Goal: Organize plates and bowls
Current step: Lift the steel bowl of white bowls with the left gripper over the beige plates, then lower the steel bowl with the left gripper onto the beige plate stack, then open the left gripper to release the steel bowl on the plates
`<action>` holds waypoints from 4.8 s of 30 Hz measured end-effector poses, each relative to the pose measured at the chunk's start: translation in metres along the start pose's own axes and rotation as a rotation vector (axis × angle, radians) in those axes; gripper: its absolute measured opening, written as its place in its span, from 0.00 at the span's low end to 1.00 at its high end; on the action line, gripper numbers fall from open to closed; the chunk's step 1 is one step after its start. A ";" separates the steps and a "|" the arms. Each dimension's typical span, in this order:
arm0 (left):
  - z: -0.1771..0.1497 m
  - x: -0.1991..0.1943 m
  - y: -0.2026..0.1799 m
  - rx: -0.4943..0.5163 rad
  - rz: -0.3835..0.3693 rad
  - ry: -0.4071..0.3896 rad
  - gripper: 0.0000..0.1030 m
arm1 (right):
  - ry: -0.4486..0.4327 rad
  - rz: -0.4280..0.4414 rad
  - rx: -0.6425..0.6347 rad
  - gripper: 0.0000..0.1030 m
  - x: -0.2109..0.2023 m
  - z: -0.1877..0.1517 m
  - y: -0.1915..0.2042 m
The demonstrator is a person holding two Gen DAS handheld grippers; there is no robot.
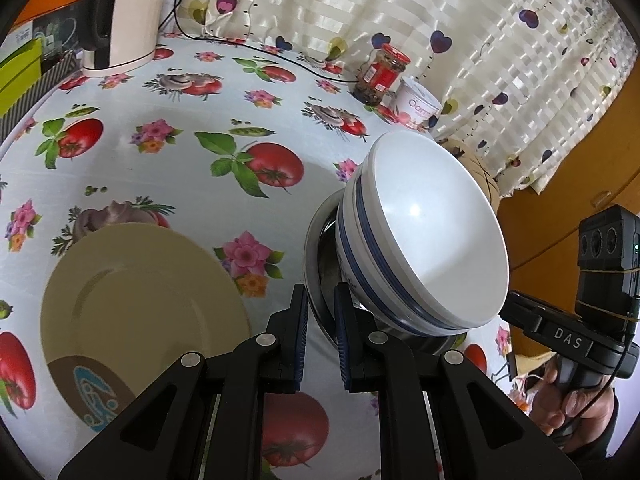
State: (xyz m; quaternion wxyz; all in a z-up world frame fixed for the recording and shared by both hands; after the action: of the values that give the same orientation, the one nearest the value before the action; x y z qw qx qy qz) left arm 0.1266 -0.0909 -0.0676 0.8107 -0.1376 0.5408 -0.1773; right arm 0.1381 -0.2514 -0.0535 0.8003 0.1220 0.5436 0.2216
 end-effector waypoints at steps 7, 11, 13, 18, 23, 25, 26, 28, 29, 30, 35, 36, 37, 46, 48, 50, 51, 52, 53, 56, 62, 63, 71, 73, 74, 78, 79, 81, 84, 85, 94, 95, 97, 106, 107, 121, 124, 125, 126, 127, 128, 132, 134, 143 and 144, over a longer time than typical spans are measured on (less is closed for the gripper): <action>-0.001 -0.012 0.013 -0.022 0.014 -0.021 0.13 | 0.007 0.008 -0.039 0.12 0.005 0.005 0.019; -0.003 -0.018 0.022 -0.036 0.024 -0.029 0.13 | 0.016 0.015 -0.061 0.13 0.010 0.006 0.030; -0.004 -0.022 0.027 -0.046 0.031 -0.034 0.13 | 0.019 0.018 -0.070 0.13 0.012 0.006 0.035; -0.006 -0.029 0.039 -0.067 0.042 -0.045 0.13 | 0.029 0.024 -0.098 0.13 0.018 0.008 0.049; -0.008 -0.036 0.052 -0.091 0.053 -0.057 0.13 | 0.041 0.031 -0.122 0.13 0.025 0.009 0.061; -0.010 -0.038 0.057 -0.099 0.056 -0.060 0.13 | 0.045 0.033 -0.129 0.13 0.028 0.009 0.066; -0.011 -0.039 0.059 -0.104 0.058 -0.062 0.13 | 0.048 0.034 -0.135 0.13 0.030 0.009 0.069; -0.012 -0.042 0.064 -0.112 0.063 -0.066 0.13 | 0.054 0.038 -0.142 0.13 0.034 0.010 0.073; -0.012 -0.042 0.066 -0.115 0.064 -0.068 0.13 | 0.056 0.039 -0.145 0.13 0.035 0.010 0.075; -0.013 -0.044 0.068 -0.120 0.067 -0.070 0.13 | 0.059 0.041 -0.151 0.12 0.037 0.009 0.077; -0.017 -0.050 0.080 -0.142 0.078 -0.081 0.13 | 0.074 0.051 -0.171 0.13 0.045 0.010 0.090; -0.017 -0.051 0.083 -0.146 0.081 -0.083 0.13 | 0.078 0.053 -0.175 0.12 0.047 0.009 0.092; -0.018 -0.053 0.086 -0.151 0.085 -0.085 0.13 | 0.080 0.055 -0.177 0.12 0.048 0.009 0.094; -0.028 -0.061 0.108 -0.190 0.106 -0.096 0.13 | 0.117 0.071 -0.204 0.12 0.065 0.005 0.113; -0.030 -0.061 0.111 -0.197 0.109 -0.097 0.13 | 0.123 0.071 -0.209 0.12 0.069 0.005 0.116; -0.031 -0.062 0.115 -0.204 0.111 -0.098 0.13 | 0.128 0.072 -0.213 0.12 0.071 0.004 0.119; -0.032 -0.063 0.117 -0.208 0.111 -0.099 0.13 | 0.131 0.072 -0.215 0.12 0.073 0.004 0.120; -0.033 -0.063 0.119 -0.210 0.113 -0.100 0.13 | 0.134 0.071 -0.216 0.12 0.075 0.004 0.121; -0.033 -0.063 0.120 -0.213 0.114 -0.100 0.13 | 0.137 0.070 -0.218 0.12 0.076 0.004 0.122; -0.035 -0.062 0.124 -0.220 0.115 -0.098 0.13 | 0.145 0.070 -0.220 0.12 0.080 0.003 0.124; -0.037 -0.058 0.131 -0.232 0.116 -0.091 0.13 | 0.161 0.066 -0.222 0.12 0.088 0.001 0.124; -0.038 -0.058 0.132 -0.233 0.116 -0.089 0.13 | 0.162 0.065 -0.222 0.12 0.089 0.001 0.124; -0.036 -0.058 0.133 -0.231 0.117 -0.095 0.13 | 0.171 0.061 -0.224 0.12 0.092 0.001 0.124; -0.036 -0.059 0.133 -0.232 0.121 -0.095 0.13 | 0.175 0.062 -0.223 0.12 0.093 0.000 0.125; -0.036 -0.060 0.133 -0.232 0.122 -0.096 0.13 | 0.177 0.063 -0.224 0.12 0.094 0.000 0.125; -0.037 -0.061 0.134 -0.237 0.129 -0.092 0.13 | 0.183 0.064 -0.227 0.13 0.095 -0.001 0.126; -0.037 -0.061 0.134 -0.237 0.132 -0.092 0.13 | 0.185 0.065 -0.228 0.13 0.095 -0.001 0.126; -0.038 -0.062 0.135 -0.240 0.133 -0.093 0.13 | 0.188 0.069 -0.230 0.13 0.096 -0.001 0.127; -0.039 -0.063 0.138 -0.246 0.133 -0.095 0.13 | 0.194 0.074 -0.232 0.14 0.098 -0.002 0.128; -0.039 -0.063 0.138 -0.247 0.134 -0.095 0.13 | 0.195 0.076 -0.232 0.14 0.098 -0.002 0.128; -0.041 -0.066 0.139 -0.260 0.142 -0.099 0.13 | 0.199 0.082 -0.235 0.14 0.101 -0.002 0.129; -0.041 -0.066 0.139 -0.260 0.141 -0.099 0.13 | 0.200 0.085 -0.232 0.14 0.101 -0.002 0.129; -0.041 -0.066 0.139 -0.262 0.137 -0.099 0.13 | 0.202 0.088 -0.228 0.14 0.101 -0.002 0.129; -0.040 -0.075 0.138 -0.257 0.141 -0.134 0.14 | 0.161 0.076 -0.217 0.37 0.087 0.004 0.118; -0.040 -0.076 0.138 -0.255 0.144 -0.139 0.15 | 0.157 0.075 -0.219 0.37 0.085 0.003 0.117; -0.051 -0.096 0.124 -0.221 0.185 -0.174 0.20 | 0.124 0.046 -0.317 0.50 0.060 -0.024 0.131; -0.054 -0.099 0.119 -0.214 0.190 -0.176 0.20 | 0.116 0.038 -0.334 0.54 0.056 -0.030 0.134; -0.056 -0.100 0.117 -0.210 0.191 -0.177 0.20 | 0.114 0.037 -0.342 0.55 0.054 -0.033 0.136; -0.057 -0.101 0.115 -0.205 0.193 -0.178 0.20 | 0.113 0.035 -0.347 0.56 0.053 -0.035 0.137; -0.058 -0.101 0.112 -0.201 0.195 -0.178 0.20 | 0.113 0.033 -0.351 0.57 0.053 -0.036 0.138; -0.059 -0.101 0.110 -0.197 0.197 -0.178 0.20 | 0.112 0.031 -0.357 0.57 0.052 -0.039 0.140; -0.065 -0.103 0.102 -0.182 0.203 -0.176 0.20 | 0.106 0.022 -0.375 0.62 0.050 -0.047 0.145; -0.068 -0.103 0.099 -0.176 0.206 -0.172 0.20 | 0.102 0.018 -0.387 0.63 0.048 -0.051 0.148; -0.078 -0.104 0.090 -0.152 0.251 -0.163 0.20 | 0.075 -0.027 -0.452 0.70 0.041 -0.064 0.159; -0.079 -0.104 0.089 -0.152 0.256 -0.163 0.20 | 0.073 -0.032 -0.460 0.71 0.040 -0.065 0.160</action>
State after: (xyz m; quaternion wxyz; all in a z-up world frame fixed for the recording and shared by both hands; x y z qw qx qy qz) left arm 0.0296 0.0322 -0.0484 0.8552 -0.1423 0.4980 -0.0196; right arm 0.0550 -0.0950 -0.0409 0.7904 -0.0805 0.5090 0.3311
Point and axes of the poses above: each gripper's, at about its wrist camera, not at the fingertips, and x roughly the way its jaws point, y to its left, z to its top, the point moved 9 cm from there along x, roughly the way its jaws point, and after that the axes turned 8 degrees about y, right-handed, at the moved point
